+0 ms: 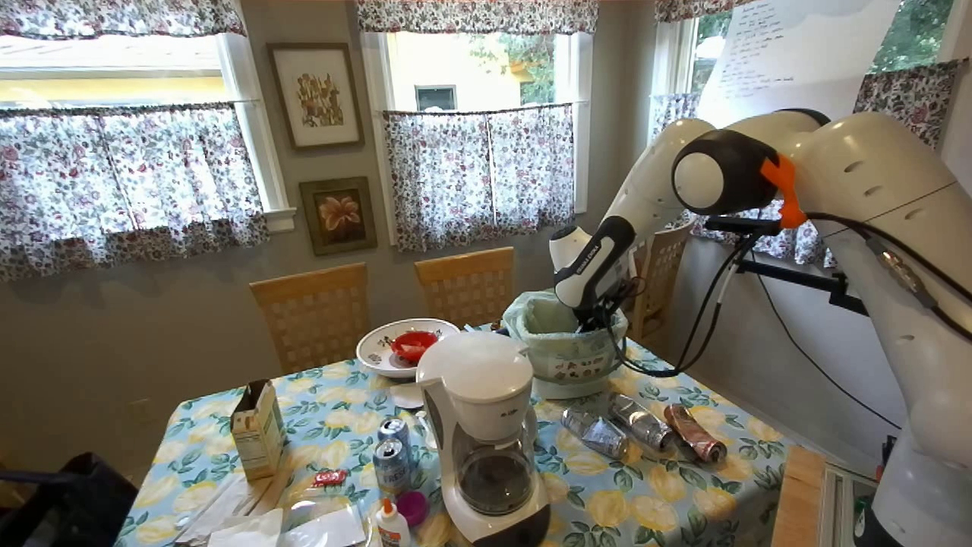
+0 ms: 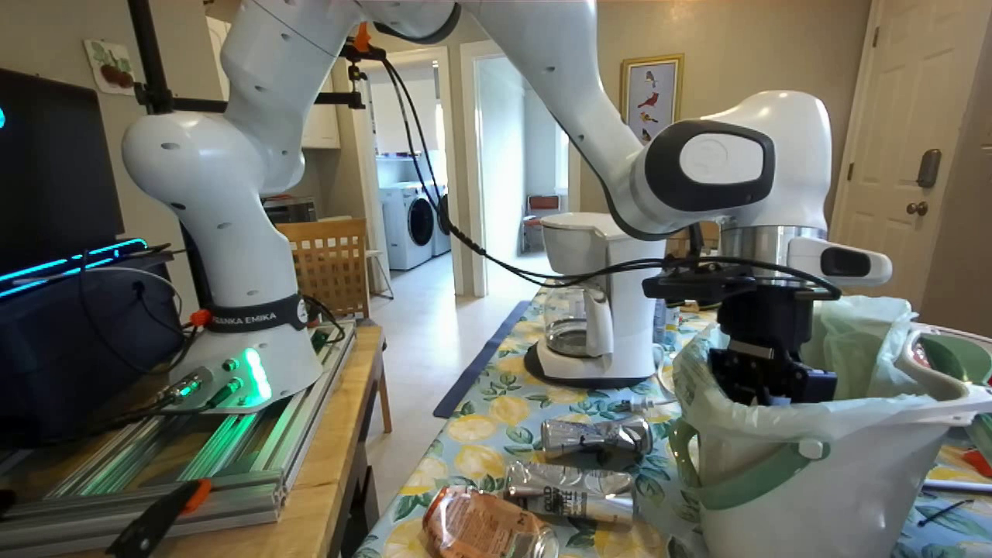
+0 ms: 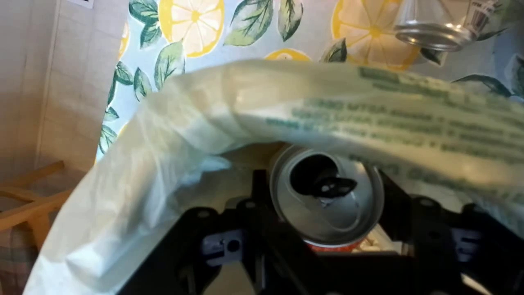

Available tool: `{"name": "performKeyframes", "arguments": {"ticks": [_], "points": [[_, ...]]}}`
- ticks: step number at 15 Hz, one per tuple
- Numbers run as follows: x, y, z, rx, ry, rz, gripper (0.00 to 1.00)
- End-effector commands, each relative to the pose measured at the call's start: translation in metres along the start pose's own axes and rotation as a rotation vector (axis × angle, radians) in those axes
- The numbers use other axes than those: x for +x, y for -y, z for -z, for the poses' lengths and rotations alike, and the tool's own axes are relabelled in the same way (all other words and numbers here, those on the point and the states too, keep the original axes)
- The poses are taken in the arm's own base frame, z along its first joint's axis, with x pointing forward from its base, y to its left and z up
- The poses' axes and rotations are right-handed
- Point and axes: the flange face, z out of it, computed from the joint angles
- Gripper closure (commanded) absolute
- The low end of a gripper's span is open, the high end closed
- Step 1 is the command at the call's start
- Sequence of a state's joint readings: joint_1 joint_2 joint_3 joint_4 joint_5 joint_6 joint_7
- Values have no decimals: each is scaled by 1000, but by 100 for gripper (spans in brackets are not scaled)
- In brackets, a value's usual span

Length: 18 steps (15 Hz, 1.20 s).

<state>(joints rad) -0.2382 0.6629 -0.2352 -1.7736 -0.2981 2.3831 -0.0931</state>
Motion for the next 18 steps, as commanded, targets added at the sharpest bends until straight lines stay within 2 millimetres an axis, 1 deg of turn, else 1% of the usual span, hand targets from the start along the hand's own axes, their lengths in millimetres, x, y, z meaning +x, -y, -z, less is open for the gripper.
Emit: {"name": "performKeyframes", "arguments": {"ticks": [1, 3, 9, 11, 15, 17, 18], "points": [[0, -3, 16, -23, -10, 12, 63], [-1, -4, 29, -28, -26, 11, 63], [-11, -11, 82, -50, -94, -13, 63], [-20, -12, 102, -51, -119, -9, 63], [-41, -3, 142, -97, -190, 9, 63], [-56, 7, 161, -122, -207, 51, 63], [-67, 14, 170, -136, -213, 71, 63]]}}
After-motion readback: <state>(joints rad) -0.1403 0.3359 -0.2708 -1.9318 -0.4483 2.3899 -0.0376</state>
